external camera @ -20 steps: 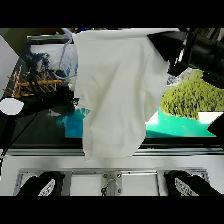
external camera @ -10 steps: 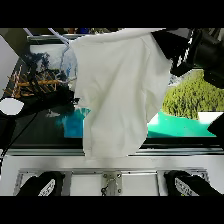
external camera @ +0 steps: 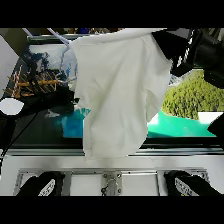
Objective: Fold the clothes and pants, and hang the long-sleeved shirts on hangers.
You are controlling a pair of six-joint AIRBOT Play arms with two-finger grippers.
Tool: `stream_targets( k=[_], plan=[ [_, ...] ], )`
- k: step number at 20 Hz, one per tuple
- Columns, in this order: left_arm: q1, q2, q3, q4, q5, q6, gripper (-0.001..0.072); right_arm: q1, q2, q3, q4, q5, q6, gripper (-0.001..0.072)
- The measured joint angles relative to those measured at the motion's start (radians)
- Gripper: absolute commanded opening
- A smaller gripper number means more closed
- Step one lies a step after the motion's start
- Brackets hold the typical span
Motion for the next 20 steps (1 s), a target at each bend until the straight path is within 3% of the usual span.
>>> stream_targets(
  k=[4, 8, 15, 20],
  plan=[
    [0.000, 0.000, 0.000, 0.000, -0.003, 0.001, 0.0016, 0.000, 0.000, 0.000, 0.000, -0.005, 0.073, 0.0027],
    [0.000, 0.000, 0.000, 0.001, -0.004, 0.003, 0.0016, 0.000, -0.001, 0.000, -0.022, -0.020, 0.230, 0.0028],
    [0.000, 0.000, -0.001, 0.008, -0.013, 0.003, 0.0016, 0.000, -0.007, 0.001, -0.327, -0.018, 0.474, 0.0028],
    [0.000, 0.000, -0.001, 0.001, -0.011, 0.003, 0.0016, 0.000, -0.008, 0.001, -0.463, -0.013, 0.539, 0.0029]
  ],
)
